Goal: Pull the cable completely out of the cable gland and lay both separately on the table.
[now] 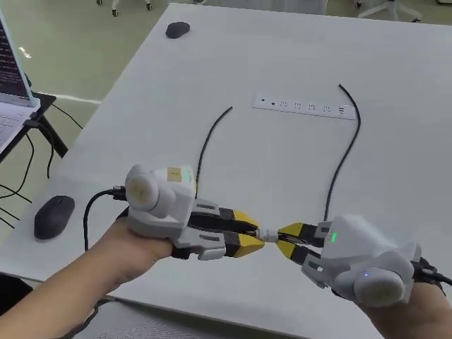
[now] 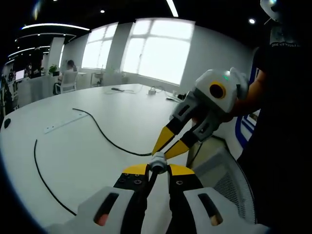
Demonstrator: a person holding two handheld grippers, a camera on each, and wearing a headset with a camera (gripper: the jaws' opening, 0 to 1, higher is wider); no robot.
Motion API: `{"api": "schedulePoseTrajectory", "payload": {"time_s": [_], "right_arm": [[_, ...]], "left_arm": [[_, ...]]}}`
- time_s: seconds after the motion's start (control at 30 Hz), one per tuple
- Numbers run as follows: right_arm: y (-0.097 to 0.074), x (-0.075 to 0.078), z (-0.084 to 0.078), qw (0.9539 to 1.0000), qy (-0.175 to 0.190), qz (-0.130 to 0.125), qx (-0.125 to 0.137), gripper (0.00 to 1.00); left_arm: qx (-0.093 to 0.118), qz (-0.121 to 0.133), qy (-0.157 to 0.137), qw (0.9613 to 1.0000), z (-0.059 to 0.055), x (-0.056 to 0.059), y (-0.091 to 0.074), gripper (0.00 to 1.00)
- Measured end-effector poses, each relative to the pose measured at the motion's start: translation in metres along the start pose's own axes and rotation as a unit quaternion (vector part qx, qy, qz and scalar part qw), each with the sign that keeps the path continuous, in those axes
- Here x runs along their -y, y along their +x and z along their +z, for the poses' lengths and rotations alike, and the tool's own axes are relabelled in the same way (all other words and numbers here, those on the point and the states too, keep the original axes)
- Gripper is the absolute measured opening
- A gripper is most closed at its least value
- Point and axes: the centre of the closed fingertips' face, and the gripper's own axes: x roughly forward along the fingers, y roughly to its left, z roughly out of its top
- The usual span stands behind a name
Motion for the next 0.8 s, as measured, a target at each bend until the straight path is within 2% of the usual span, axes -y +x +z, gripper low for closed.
{"api": "schedulePoseTrajectory", "payload": {"time_s": [0.1,0.33,0.57,0.8], "right_arm": [[0.001,0.003,-0.001,1.0,0.001,-0.002,-0.002,0.0],[0.0,0.008,-0.006,0.9995,0.029,-0.007,-0.009,0.0],[0.0,0.012,-0.02,0.998,0.06,-0.011,-0.019,0.0],[-0.001,0.021,-0.03,0.9954,0.091,-0.021,-0.023,0.0]], "left_arm": [[0.002,0.004,-0.003,1.0,0.001,-0.002,0.0,0.15],[0.005,0.011,-0.002,0.9999,0.002,-0.005,0.0,0.15],[0.005,0.013,-0.008,0.9999,0.001,-0.005,-0.001,0.15],[0.015,0.016,-0.019,0.9996,0.003,-0.007,-0.001,0.15]]}}
